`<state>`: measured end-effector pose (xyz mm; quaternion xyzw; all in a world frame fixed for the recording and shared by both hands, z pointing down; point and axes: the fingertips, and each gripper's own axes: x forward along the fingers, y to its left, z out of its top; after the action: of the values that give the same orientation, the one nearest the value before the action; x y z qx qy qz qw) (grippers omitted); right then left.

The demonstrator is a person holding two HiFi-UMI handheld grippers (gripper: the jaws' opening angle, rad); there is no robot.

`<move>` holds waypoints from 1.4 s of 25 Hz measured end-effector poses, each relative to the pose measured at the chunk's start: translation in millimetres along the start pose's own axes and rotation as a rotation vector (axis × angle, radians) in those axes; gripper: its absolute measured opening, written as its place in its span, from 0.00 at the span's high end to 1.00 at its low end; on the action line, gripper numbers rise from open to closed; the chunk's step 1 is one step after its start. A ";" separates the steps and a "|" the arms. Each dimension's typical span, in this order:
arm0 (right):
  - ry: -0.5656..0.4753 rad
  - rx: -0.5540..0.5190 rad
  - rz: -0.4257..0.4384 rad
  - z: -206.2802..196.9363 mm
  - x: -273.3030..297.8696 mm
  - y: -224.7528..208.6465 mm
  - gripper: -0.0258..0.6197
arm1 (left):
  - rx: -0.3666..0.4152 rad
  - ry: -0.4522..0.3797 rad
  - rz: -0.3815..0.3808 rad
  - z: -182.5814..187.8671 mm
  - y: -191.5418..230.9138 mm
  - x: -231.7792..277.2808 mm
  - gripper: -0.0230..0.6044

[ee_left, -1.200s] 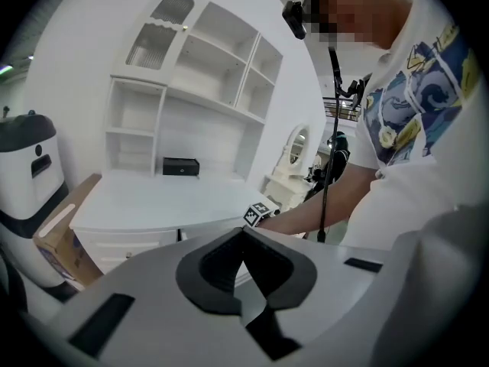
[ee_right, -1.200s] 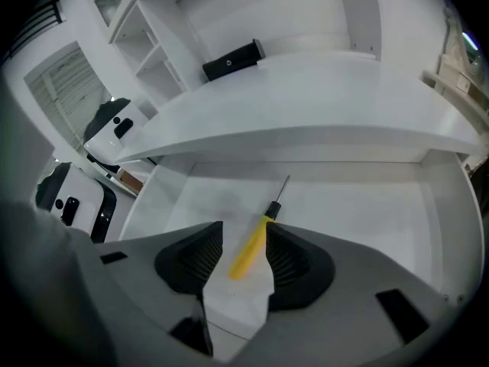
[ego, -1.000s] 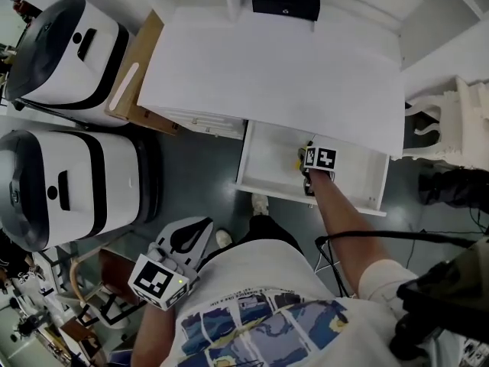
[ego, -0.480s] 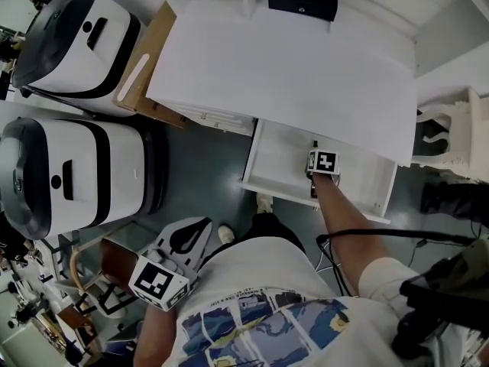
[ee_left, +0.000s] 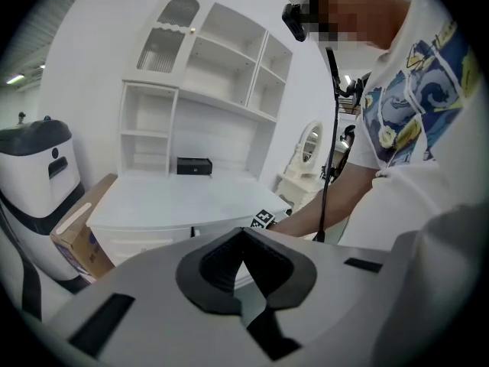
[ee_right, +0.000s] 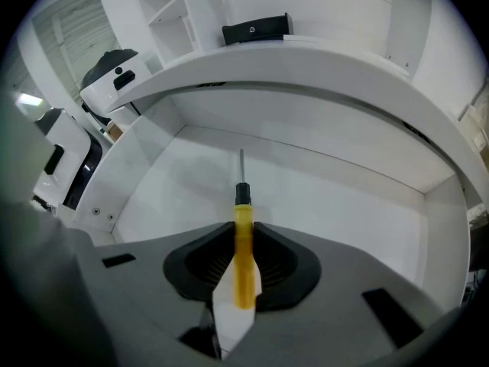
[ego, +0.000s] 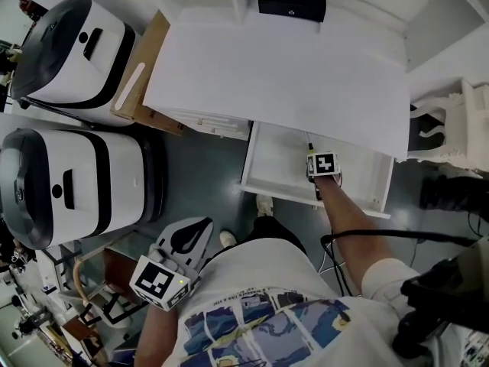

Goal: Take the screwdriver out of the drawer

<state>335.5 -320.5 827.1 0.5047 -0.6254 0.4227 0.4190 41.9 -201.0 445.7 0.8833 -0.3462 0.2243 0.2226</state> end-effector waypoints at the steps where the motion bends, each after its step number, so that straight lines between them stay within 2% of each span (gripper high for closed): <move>1: 0.000 -0.011 0.007 0.0 -1.6 1.5 0.82 | 0.003 -0.001 -0.005 -0.4 -0.2 -0.2 0.94; 7: -0.019 -0.084 0.051 -0.6 -19.8 17.8 0.82 | 0.025 -0.023 -0.042 -3.9 -5.0 -4.6 0.94; 18: -0.091 -0.240 0.026 3.3 -81.9 41.6 0.82 | 0.029 -0.095 -0.082 -13.0 -3.8 -45.3 0.94; 28: -0.185 -0.228 0.045 1.8 -140.2 86.0 0.82 | 0.024 -0.164 -0.084 -39.0 2.7 -104.4 0.94; 35: -0.246 -0.220 0.102 -13.7 -186.7 136.3 0.82 | 0.018 -0.190 -0.094 -62.6 -0.7 -144.2 0.94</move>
<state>228.6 -237.5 639.3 0.4715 -0.7392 0.3071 0.3700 -67.8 -92.4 416.2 0.9180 -0.3218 0.1318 0.1908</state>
